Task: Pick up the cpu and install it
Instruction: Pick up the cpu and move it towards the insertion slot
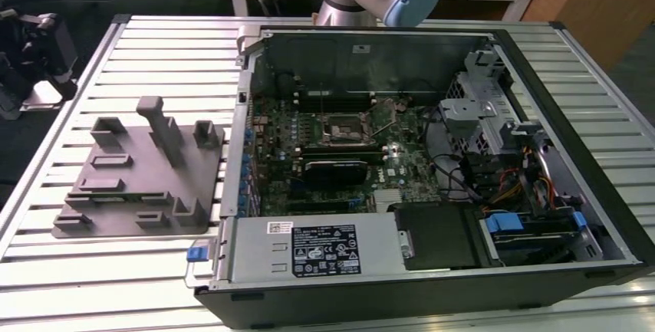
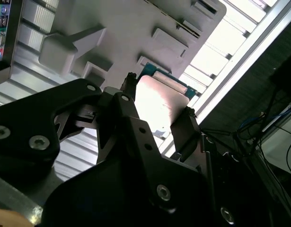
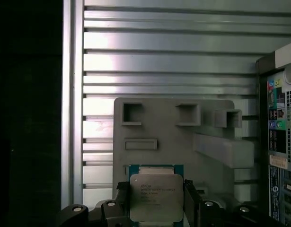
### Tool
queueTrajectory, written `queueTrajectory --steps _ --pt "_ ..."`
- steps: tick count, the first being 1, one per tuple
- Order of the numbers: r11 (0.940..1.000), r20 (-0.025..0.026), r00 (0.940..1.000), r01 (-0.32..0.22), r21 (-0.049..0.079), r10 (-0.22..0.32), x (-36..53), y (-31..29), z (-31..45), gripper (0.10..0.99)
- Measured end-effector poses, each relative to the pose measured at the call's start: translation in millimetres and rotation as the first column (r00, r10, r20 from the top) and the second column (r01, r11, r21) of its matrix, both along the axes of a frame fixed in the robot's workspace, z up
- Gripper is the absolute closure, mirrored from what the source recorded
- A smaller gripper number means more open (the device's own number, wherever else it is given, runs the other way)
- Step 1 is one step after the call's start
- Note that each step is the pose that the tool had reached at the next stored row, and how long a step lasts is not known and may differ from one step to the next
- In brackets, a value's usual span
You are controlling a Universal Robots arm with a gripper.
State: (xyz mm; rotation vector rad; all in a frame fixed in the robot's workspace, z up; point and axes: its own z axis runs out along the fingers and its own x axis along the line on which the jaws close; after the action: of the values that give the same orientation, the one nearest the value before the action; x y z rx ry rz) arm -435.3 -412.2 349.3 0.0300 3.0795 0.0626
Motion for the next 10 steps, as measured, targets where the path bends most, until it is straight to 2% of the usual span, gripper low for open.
queueTrajectory --steps 10 --pt "1.0 0.0043 1.0 0.0 0.0 0.0 0.0 0.0 16.6 0.545"
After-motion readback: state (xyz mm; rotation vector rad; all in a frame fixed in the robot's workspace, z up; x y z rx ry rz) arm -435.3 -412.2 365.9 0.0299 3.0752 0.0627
